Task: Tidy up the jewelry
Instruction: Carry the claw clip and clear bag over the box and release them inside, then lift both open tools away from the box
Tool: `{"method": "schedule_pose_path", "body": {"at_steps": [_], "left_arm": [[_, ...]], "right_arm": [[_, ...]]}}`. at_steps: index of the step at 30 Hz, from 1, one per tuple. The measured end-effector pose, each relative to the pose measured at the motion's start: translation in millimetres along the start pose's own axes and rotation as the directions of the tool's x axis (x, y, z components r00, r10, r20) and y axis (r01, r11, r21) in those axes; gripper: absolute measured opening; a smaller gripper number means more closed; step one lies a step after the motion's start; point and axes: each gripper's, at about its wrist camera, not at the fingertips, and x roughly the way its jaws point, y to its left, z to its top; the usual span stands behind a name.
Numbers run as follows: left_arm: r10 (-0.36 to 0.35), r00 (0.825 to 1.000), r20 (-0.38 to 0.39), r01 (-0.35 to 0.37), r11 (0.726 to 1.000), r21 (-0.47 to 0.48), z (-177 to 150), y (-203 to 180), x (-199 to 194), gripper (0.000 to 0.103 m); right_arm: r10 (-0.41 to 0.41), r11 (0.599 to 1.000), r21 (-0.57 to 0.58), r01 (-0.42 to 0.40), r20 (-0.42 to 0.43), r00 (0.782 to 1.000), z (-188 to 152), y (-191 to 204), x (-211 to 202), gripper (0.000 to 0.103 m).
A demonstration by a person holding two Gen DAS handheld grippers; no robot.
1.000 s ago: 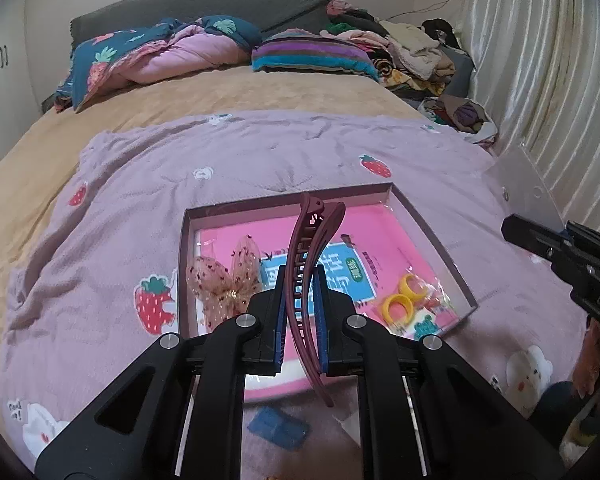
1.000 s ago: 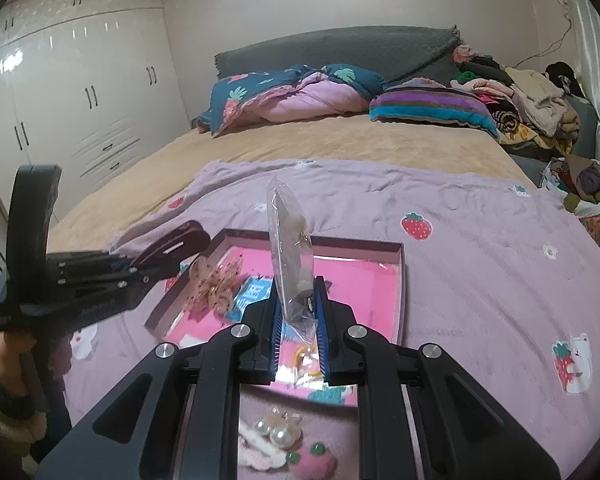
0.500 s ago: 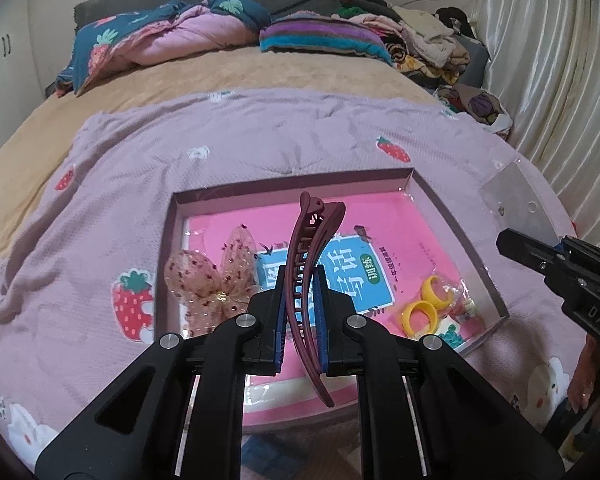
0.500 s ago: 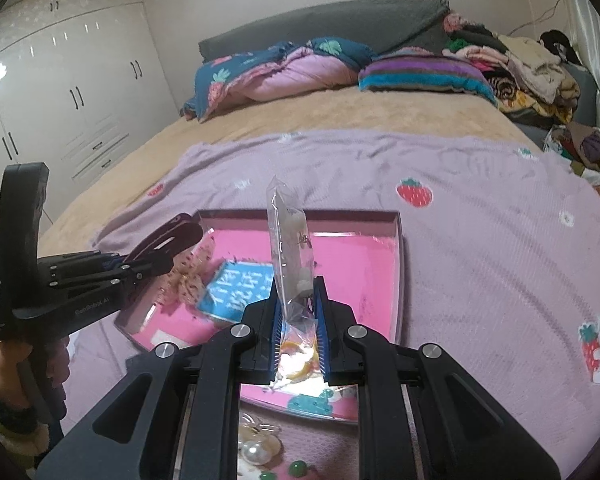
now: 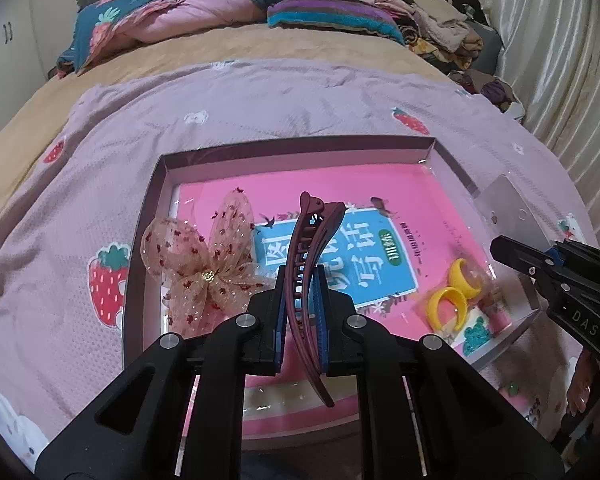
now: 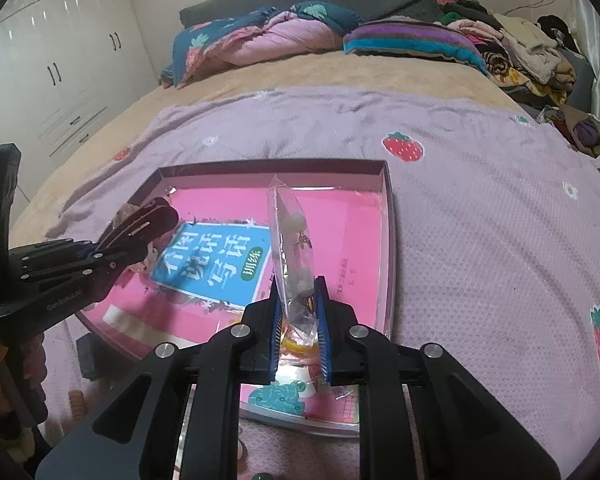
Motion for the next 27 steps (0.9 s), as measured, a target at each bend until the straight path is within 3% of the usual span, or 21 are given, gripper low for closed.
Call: {"method": "schedule_pose_path", "body": {"at_steps": [7,9,13,15,19,21,27], "left_arm": [[0.01,1.0,-0.01,-0.011,1.0,-0.018,-3,6,5,0.005],[0.008,1.0,-0.009,-0.008,1.0,-0.022,-4,7,4,0.007],[0.011,1.0,-0.004,-0.011,0.999,-0.032,-6,9,-3,0.011],[0.015,1.0,0.009,-0.015,0.999,-0.037,-6,10,-9,0.028],[0.027,0.999,0.035,-0.025,0.998,-0.054,-7,15,-24,0.037],[0.038,0.998,0.052,-0.035,0.997,-0.067,-6,16,-33,0.054],[0.066,0.992,0.112,-0.056,0.995,-0.086,-6,15,-65,0.078]], "right_arm": [[-0.019,1.0,0.012,0.019,-0.039,0.999,-5,-3,12,0.017],[-0.023,1.0,0.013,0.023,-0.047,0.999,-6,-2,14,0.022],[-0.034,0.999,0.01,0.034,-0.03,0.999,-8,1,10,0.058],[-0.046,0.999,0.002,0.046,-0.002,0.999,-6,4,3,0.067],[-0.065,0.998,-0.015,0.066,0.048,0.997,-4,11,-13,0.089],[-0.073,0.997,-0.022,0.075,0.071,0.995,-3,13,-21,0.092],[-0.085,0.996,-0.007,0.086,0.119,0.989,0,15,-44,0.097]]}}
